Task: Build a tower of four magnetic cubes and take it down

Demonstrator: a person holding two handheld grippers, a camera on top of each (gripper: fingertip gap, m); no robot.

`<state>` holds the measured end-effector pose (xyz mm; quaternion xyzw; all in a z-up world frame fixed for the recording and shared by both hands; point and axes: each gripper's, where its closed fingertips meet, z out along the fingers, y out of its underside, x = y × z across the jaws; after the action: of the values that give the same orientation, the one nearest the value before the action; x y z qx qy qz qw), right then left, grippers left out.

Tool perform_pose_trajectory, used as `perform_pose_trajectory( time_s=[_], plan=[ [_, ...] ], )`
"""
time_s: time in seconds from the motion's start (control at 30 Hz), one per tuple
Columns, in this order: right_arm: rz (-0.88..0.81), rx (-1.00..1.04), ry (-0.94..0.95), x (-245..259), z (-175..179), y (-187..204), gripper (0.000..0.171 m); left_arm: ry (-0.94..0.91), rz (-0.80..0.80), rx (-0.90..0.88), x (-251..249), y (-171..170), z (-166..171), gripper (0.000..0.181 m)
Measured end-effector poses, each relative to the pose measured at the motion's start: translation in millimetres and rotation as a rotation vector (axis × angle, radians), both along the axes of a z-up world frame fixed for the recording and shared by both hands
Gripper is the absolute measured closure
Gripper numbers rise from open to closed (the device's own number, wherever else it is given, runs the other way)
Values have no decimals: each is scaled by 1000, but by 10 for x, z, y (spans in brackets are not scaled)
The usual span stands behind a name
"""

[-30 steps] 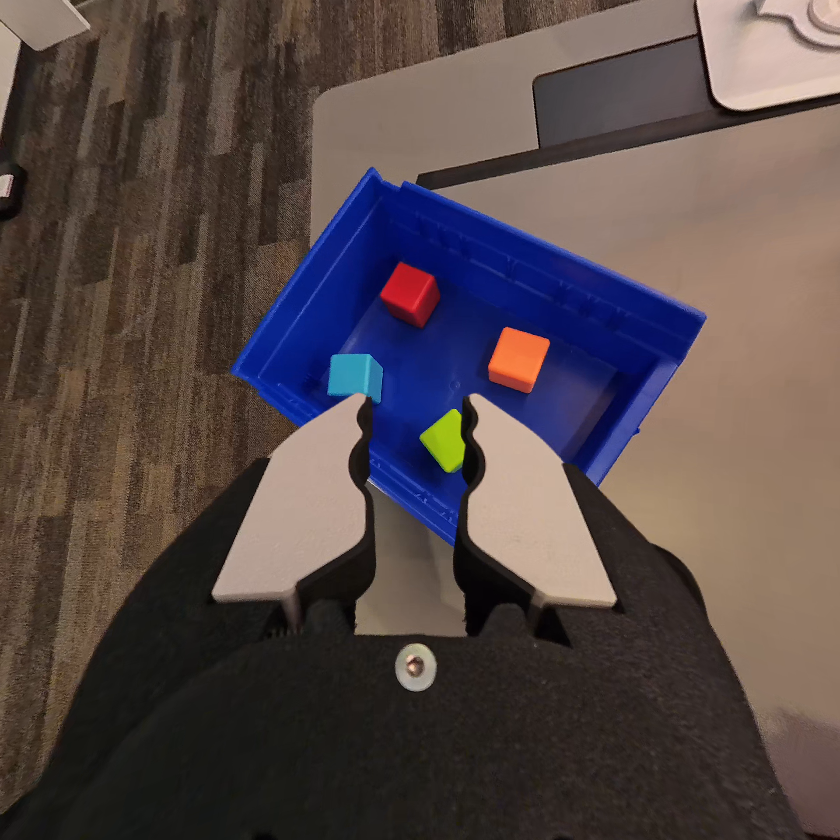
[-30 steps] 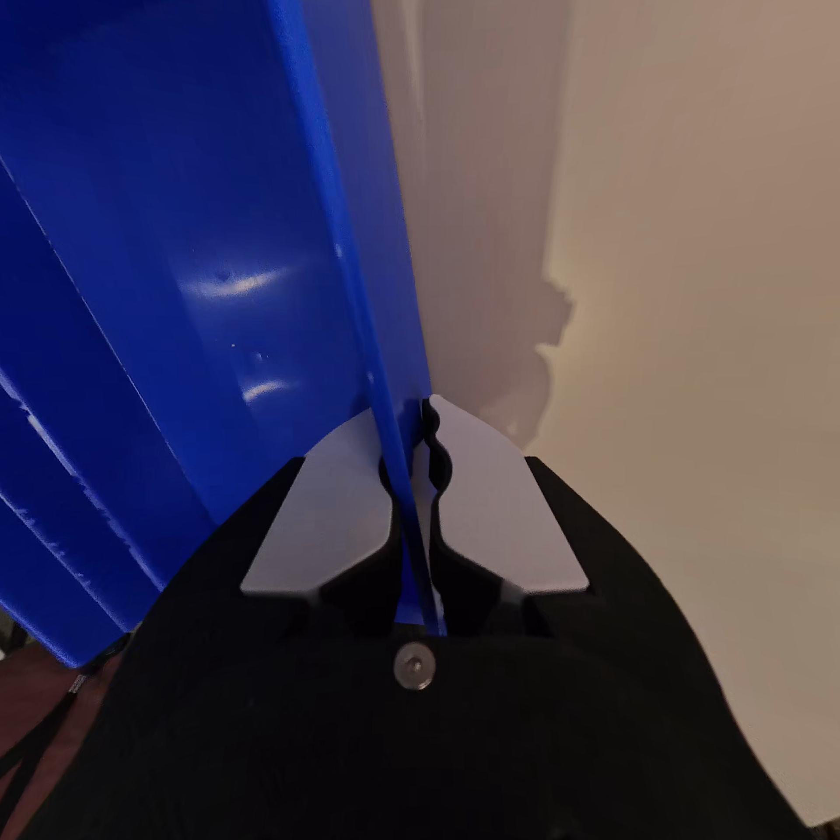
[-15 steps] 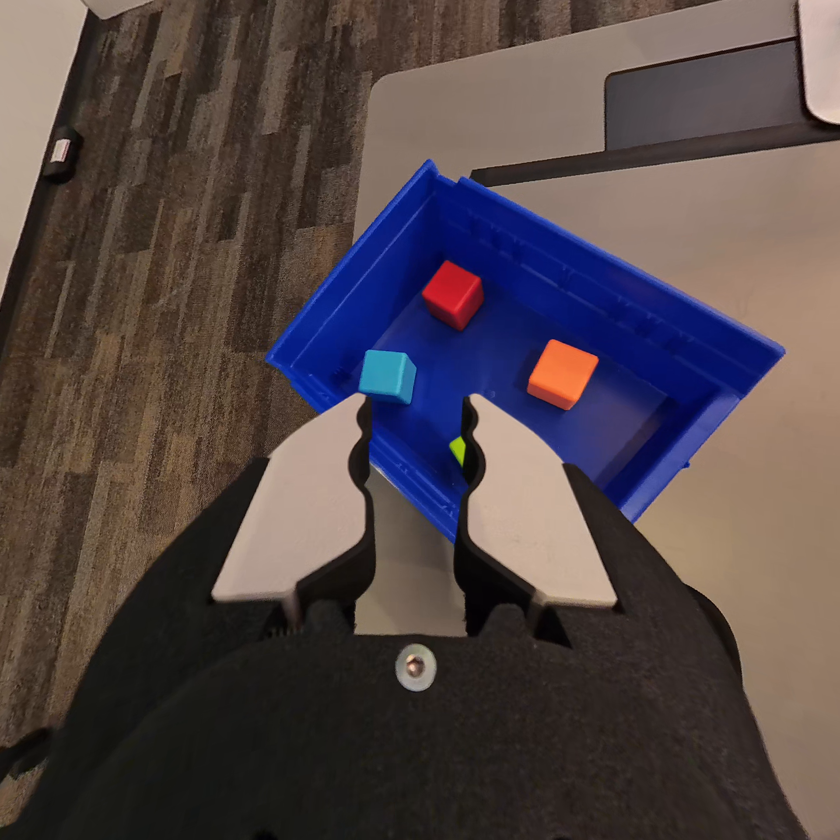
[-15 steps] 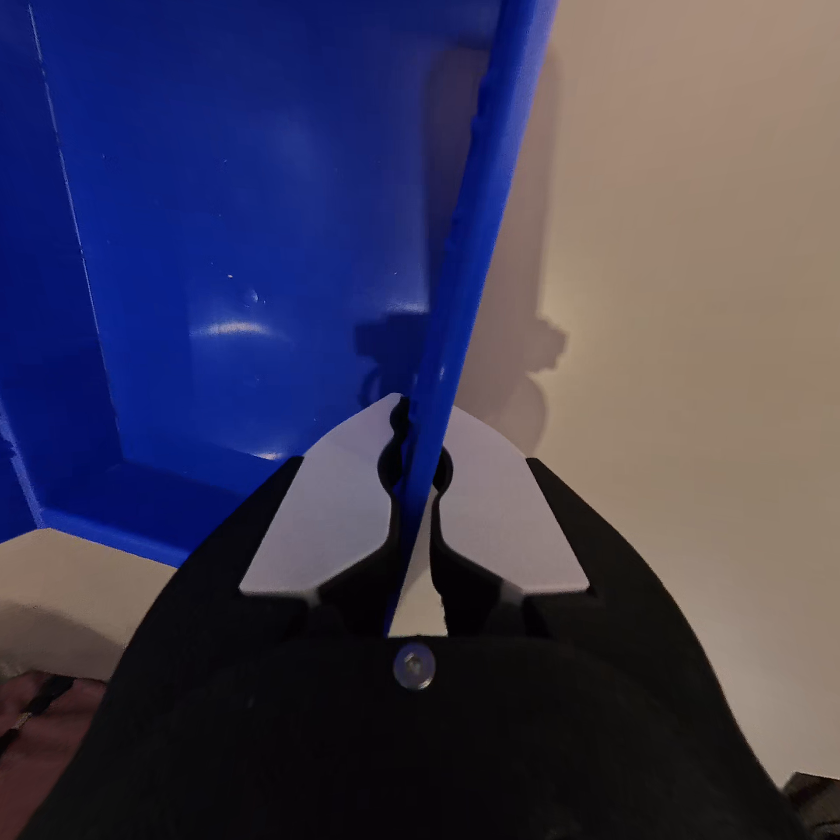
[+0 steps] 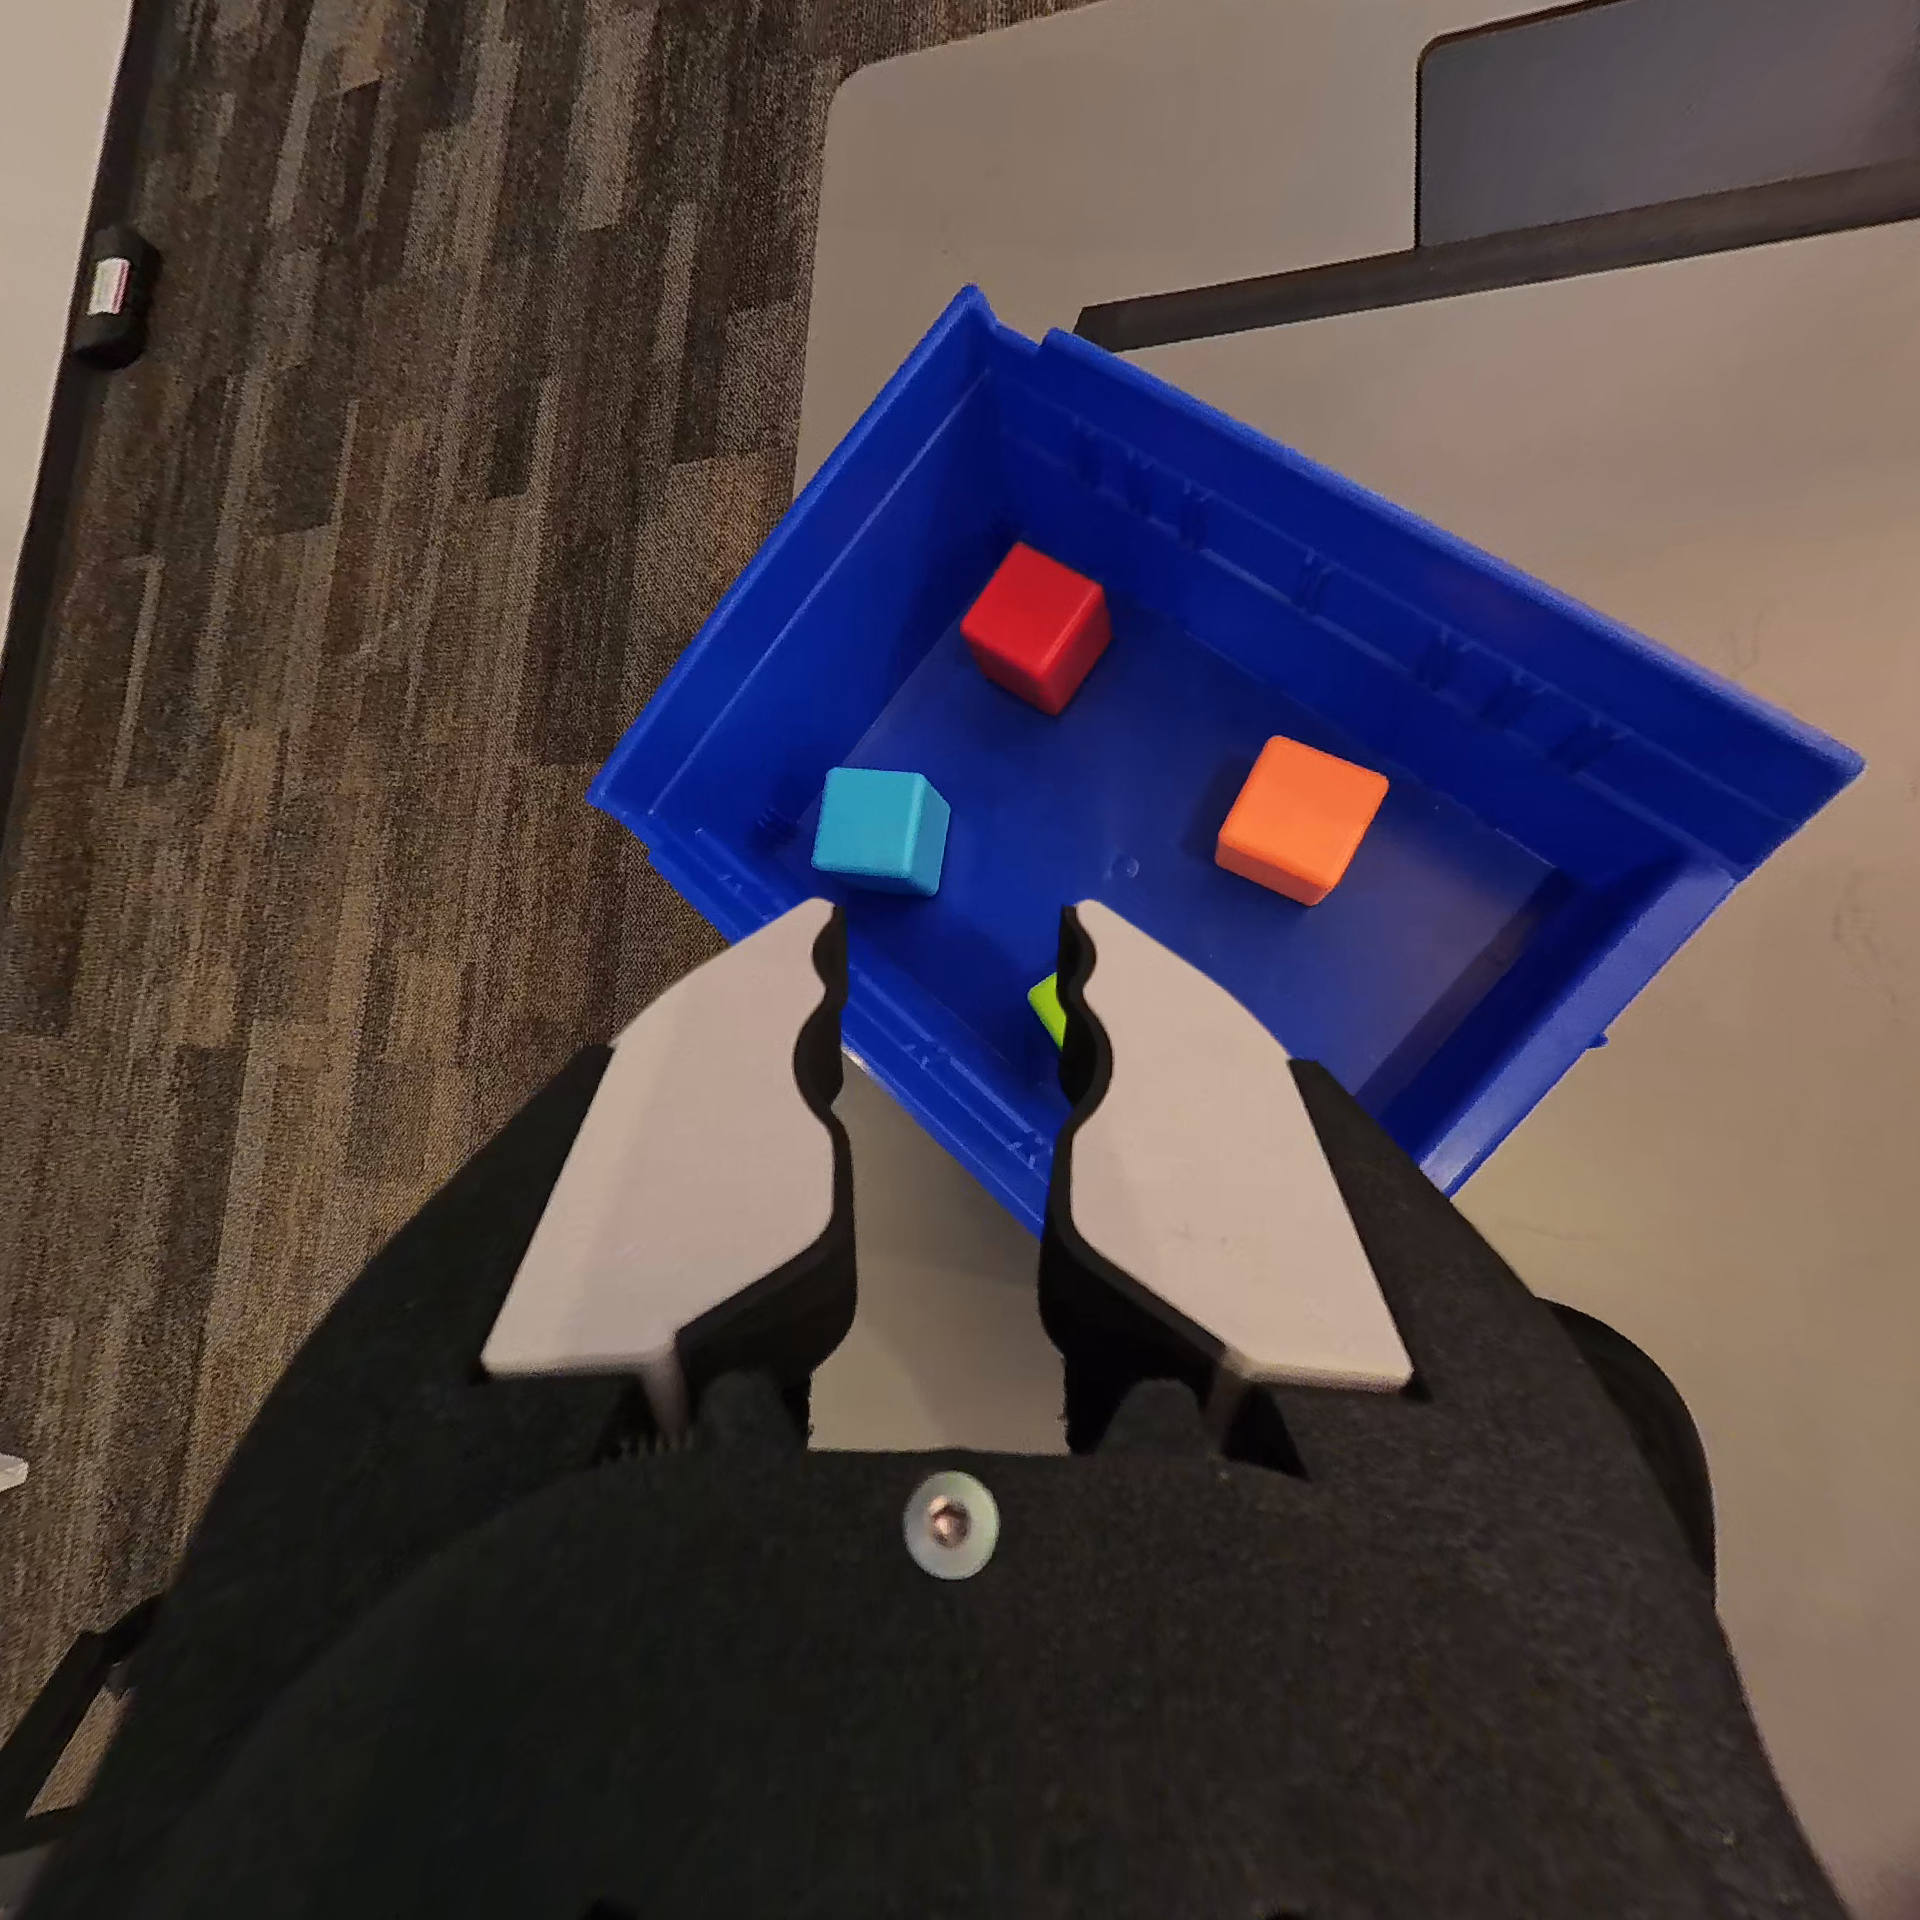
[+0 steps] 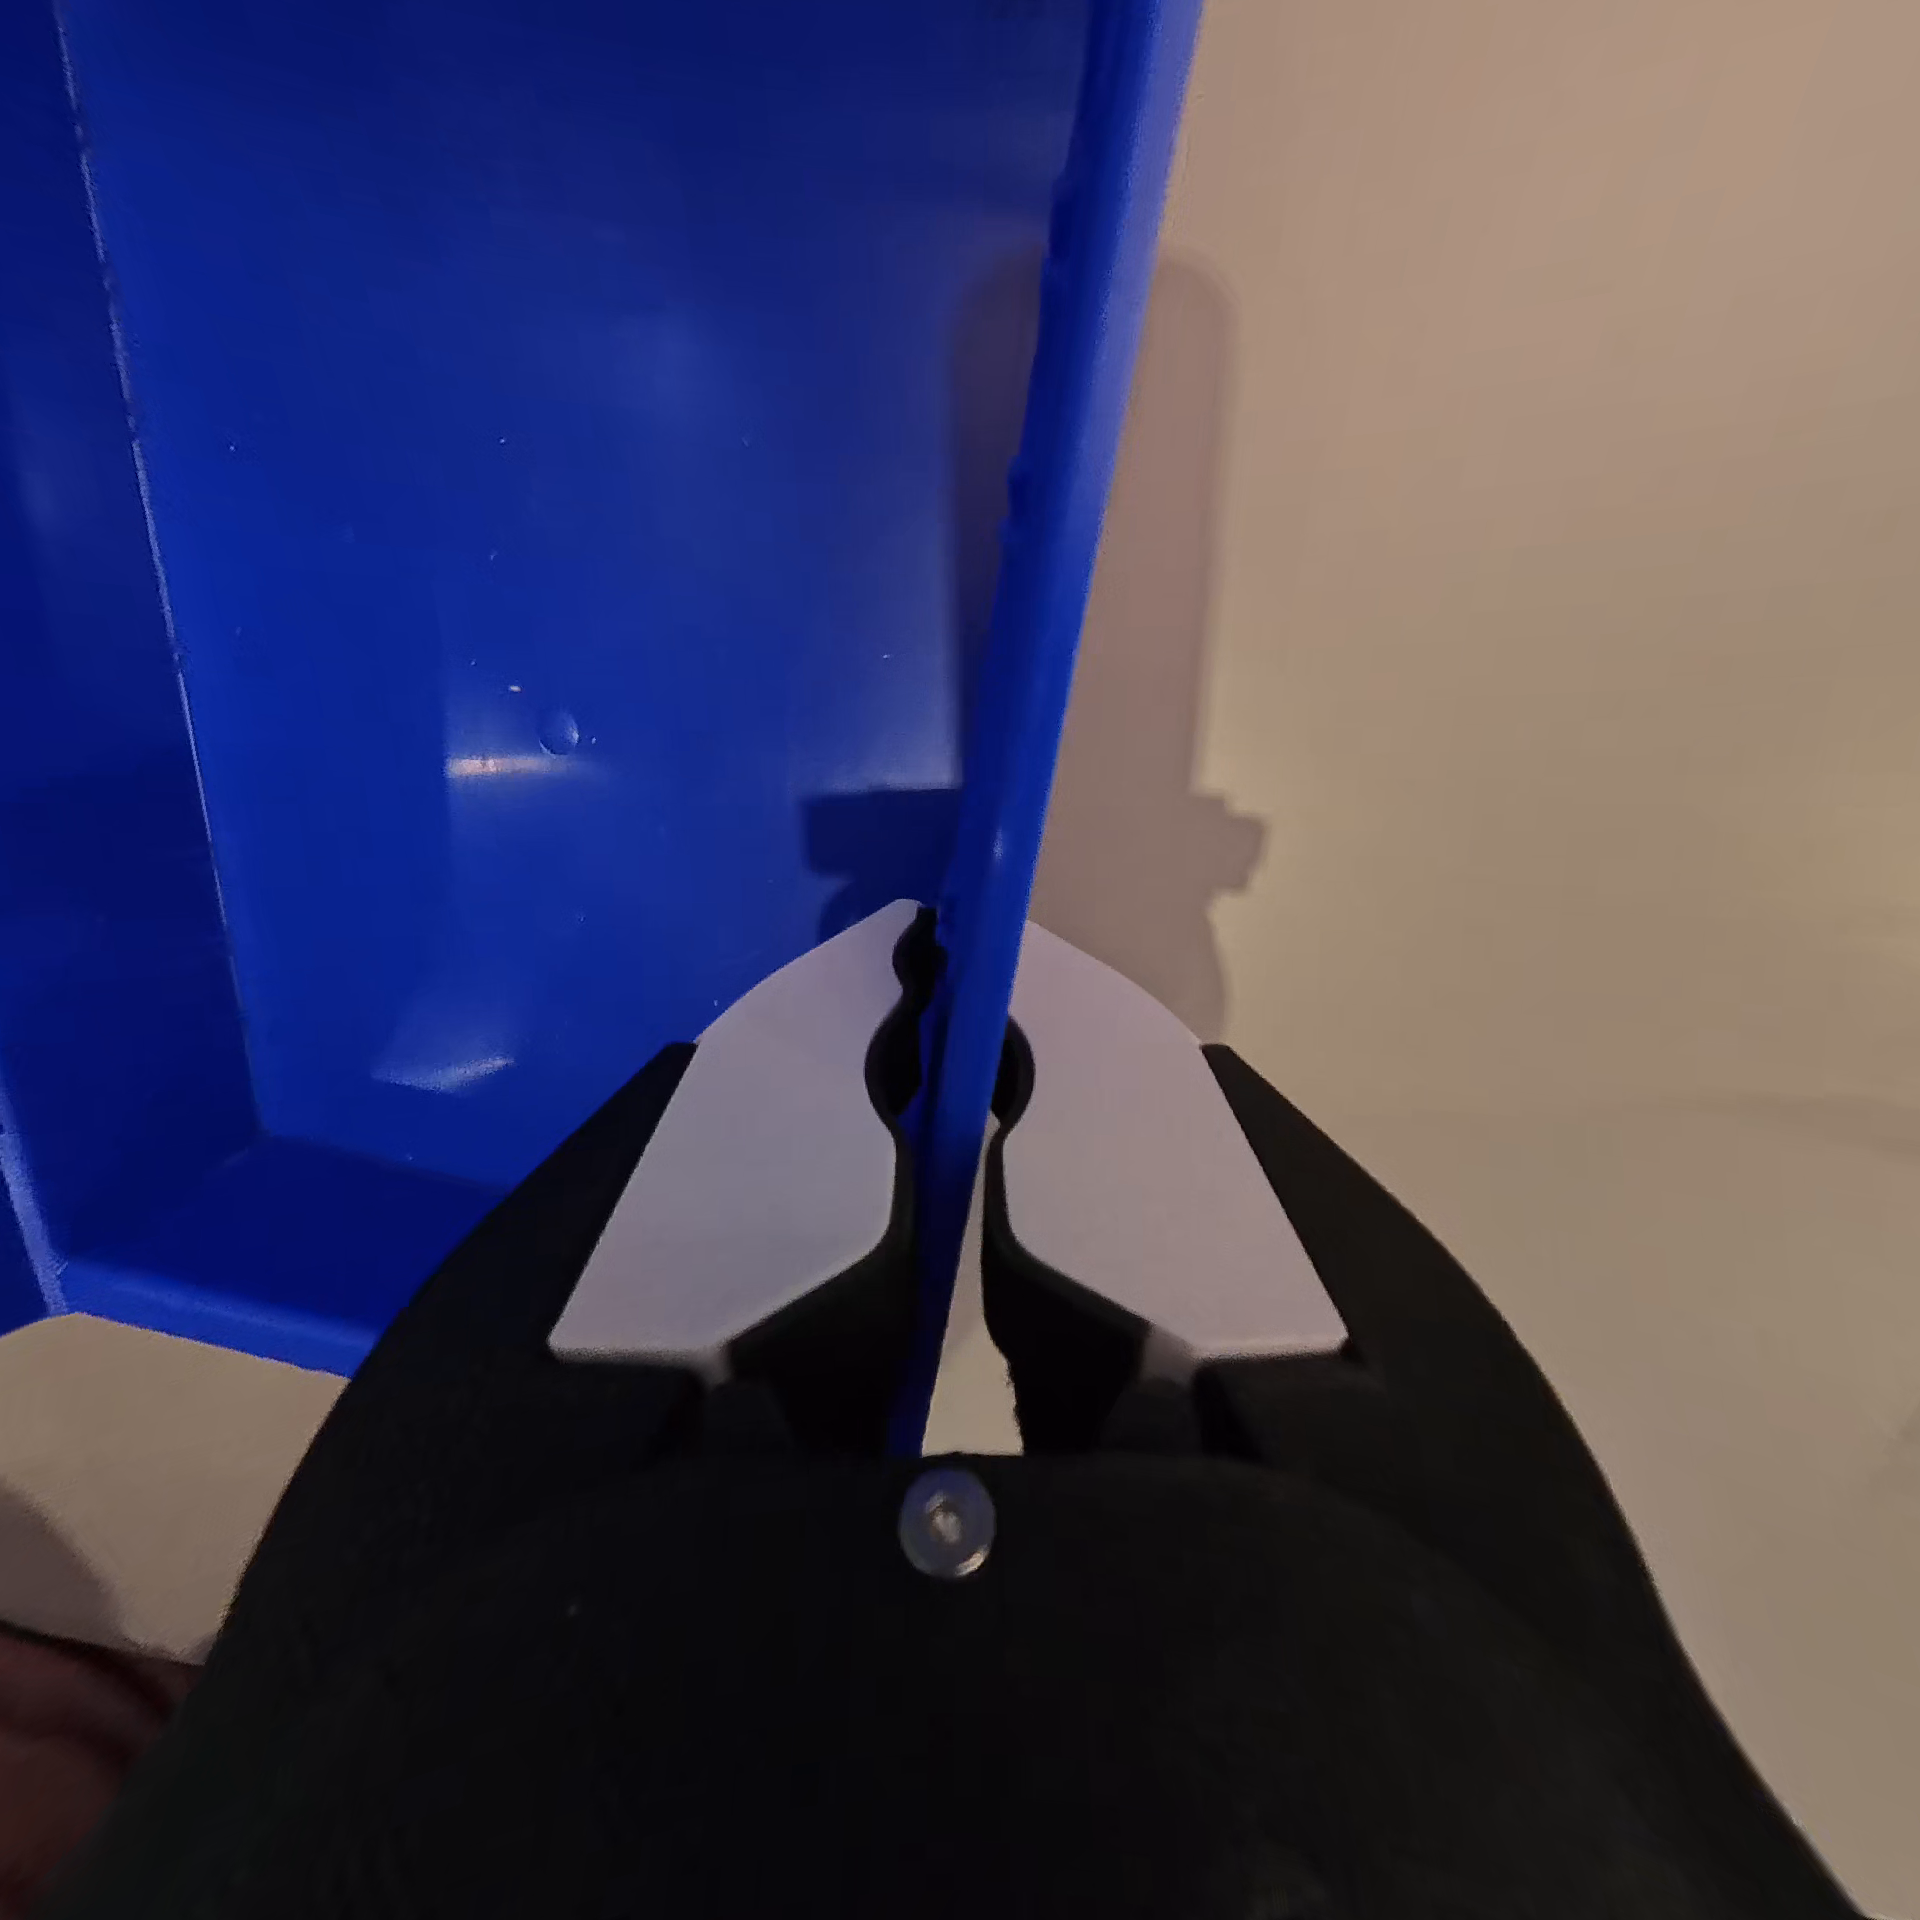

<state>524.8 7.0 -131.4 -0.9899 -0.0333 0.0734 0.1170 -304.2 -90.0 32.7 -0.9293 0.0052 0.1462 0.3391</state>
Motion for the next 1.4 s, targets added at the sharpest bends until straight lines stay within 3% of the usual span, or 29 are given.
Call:
perform_pose_trajectory(
  time_s=[0.2, 0.23, 0.37, 0.7, 1.07, 1.27, 1.4],
  plan=[
    [-16, 11, 22, -43, 27, 2, 158, -66, 73, -11, -131, -49, -83, 134],
    [-21, 31, 18, -30, 67, 10, 151, -103, 93, -21, -150, -64, -127, 129],
    [-49, 172, 12, 10, 386, 67, 150, -206, 130, -84, -215, -94, -331, 114],
    [-50, 234, -60, 3, 658, -9, 150, -223, 328, -266, -582, -278, -744, 107],
    [-28, 214, -106, -10, 636, -18, 147, -348, 274, -481, -429, -299, -1209, 143],
    [-20, 209, -125, -9, 631, -17, 147, -155, 231, -543, -476, -180, -1243, 134],
    [-17, 206, -137, -11, 629, -17, 146, -56, 153, -457, -500, 163, -1234, 148]
  ],
)
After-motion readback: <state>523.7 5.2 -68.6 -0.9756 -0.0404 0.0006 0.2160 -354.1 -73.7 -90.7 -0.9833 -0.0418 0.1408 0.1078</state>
